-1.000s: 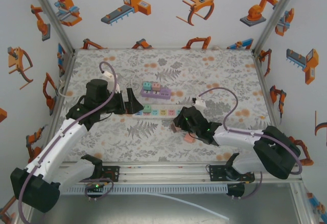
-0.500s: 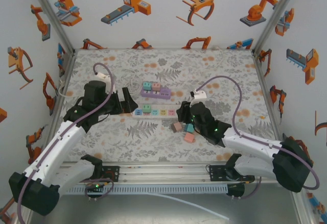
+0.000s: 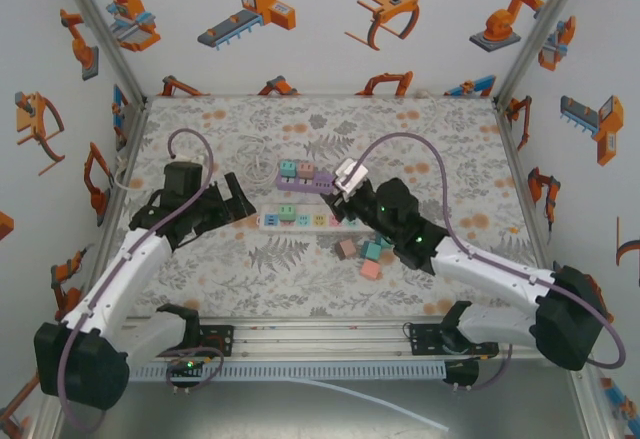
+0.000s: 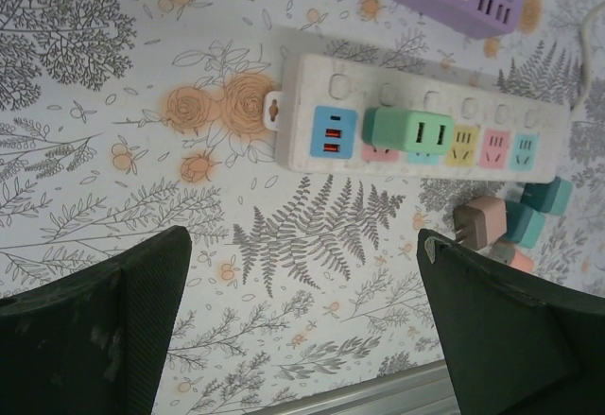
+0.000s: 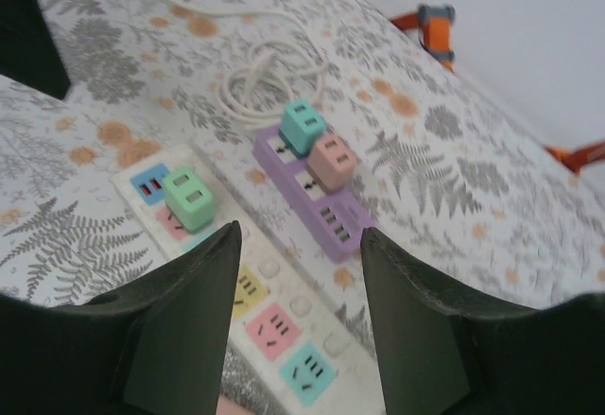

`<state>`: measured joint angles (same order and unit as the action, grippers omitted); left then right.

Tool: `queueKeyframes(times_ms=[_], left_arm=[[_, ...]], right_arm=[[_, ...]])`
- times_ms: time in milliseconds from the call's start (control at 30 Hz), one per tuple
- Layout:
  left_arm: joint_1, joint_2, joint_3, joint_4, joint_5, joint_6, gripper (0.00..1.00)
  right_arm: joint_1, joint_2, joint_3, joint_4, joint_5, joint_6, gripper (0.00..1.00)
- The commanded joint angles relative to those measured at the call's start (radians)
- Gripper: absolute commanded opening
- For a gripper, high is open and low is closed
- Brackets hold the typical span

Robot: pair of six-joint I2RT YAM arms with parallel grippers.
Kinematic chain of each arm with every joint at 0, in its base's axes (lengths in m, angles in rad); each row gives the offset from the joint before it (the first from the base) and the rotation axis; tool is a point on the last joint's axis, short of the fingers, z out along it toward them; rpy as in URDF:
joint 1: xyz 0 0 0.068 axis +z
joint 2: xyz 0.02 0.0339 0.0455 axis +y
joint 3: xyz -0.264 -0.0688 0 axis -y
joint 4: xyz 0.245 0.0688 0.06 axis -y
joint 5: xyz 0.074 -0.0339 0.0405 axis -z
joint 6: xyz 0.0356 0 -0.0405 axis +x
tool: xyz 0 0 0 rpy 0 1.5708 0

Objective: Pull the plug off the socket

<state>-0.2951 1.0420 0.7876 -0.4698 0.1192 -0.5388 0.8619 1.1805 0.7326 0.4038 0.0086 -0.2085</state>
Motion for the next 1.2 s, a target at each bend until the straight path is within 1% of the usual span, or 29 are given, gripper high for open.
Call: queueKeyframes(times_ms=[0, 100, 200, 367, 567, 767, 1000, 1167], left_arm=[[0.014, 0.043, -0.013, 0.013, 0.034, -0.03, 0.97], [0.024, 0.094, -0.008, 0.01, 0.042, -0.046, 0.97], [0.033, 0.137, -0.005, 0.007, 0.04, -0.056, 0.98], [0.045, 0.192, 0.002, 0.007, 0.046, -0.061, 0.99], [0.052, 0.248, 0.001, 0.016, 0.061, -0.069, 1.0], [0.057, 0.285, 0.003, 0.022, 0.079, -0.07, 1.0], [0.067, 0.324, 0.001, 0.034, 0.097, -0.078, 1.0], [0.074, 0.348, -0.004, 0.058, 0.124, -0.089, 1.0]], right_arm=[[0.011, 0.061, 0.134, -0.123, -0.171, -0.083, 0.54], [0.015, 0.143, 0.279, -0.312, -0.237, -0.062, 0.57], [0.015, 0.226, 0.407, -0.471, -0.264, -0.051, 0.58], [0.015, 0.36, 0.572, -0.657, -0.278, -0.079, 0.6], [0.015, 0.537, 0.758, -0.815, -0.287, -0.105, 0.61], [0.015, 0.668, 0.863, -0.864, -0.305, -0.115, 0.61], [0.015, 0.765, 0.9, -0.843, -0.316, -0.144, 0.6], [0.015, 0.815, 0.897, -0.793, -0.331, -0.171, 0.56]])
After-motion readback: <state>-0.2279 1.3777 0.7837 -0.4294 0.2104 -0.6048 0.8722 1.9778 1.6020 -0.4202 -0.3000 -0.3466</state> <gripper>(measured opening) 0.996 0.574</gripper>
